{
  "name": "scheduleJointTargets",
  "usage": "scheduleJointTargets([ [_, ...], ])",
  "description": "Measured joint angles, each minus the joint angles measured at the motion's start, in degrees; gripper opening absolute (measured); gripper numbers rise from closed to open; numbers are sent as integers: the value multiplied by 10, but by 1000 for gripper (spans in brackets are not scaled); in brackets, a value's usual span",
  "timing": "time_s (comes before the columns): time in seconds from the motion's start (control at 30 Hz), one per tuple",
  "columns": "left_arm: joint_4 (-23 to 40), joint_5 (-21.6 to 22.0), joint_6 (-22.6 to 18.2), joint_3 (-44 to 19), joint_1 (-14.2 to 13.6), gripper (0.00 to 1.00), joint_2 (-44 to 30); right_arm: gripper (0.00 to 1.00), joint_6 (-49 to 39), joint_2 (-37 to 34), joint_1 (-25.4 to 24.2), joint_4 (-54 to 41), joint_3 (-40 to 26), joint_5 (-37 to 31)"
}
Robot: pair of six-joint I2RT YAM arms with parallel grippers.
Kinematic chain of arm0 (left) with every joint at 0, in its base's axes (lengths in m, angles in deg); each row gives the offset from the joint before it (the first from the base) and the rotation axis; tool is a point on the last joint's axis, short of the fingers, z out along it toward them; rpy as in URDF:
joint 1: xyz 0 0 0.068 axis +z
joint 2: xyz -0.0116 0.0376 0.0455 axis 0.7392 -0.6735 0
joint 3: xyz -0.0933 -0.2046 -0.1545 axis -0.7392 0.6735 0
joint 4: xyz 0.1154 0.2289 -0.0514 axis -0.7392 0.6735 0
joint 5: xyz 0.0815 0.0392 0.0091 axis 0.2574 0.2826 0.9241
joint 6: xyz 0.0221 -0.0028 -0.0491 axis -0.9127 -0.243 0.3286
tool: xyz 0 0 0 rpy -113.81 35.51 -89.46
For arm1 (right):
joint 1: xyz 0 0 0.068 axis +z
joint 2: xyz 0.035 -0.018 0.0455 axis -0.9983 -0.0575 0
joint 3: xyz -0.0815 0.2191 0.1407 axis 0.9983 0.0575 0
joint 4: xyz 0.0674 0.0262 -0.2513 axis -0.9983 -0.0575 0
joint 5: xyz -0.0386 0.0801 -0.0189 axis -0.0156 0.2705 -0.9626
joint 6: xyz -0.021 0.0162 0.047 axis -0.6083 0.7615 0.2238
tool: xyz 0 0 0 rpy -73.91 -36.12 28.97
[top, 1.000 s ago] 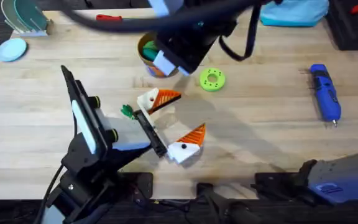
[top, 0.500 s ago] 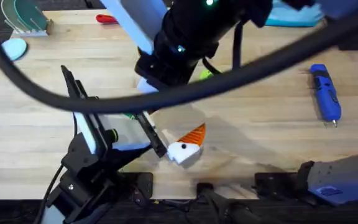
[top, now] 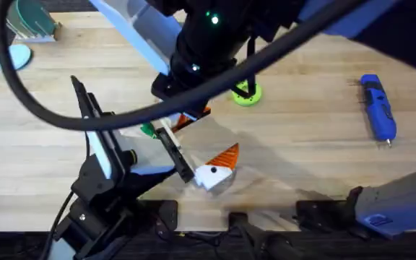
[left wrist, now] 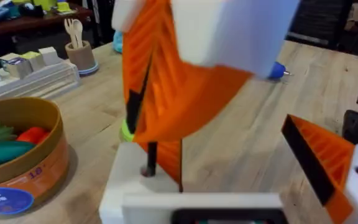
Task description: Pick up the gripper from the table and insert it into the empty holder that is missing its gripper. Then pick up a screw, insert it into the mounting hole, and use the screwdriver to tighten it. Finally, clean up the table by picking up the vegetable and placing it into the bucket.
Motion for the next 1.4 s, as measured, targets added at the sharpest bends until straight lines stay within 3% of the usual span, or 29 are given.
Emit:
scheduleJointTargets([
  [1.4,0,-3,7,0,-1,993,-4,6,-4,-36,0,1,-2,-14],
])
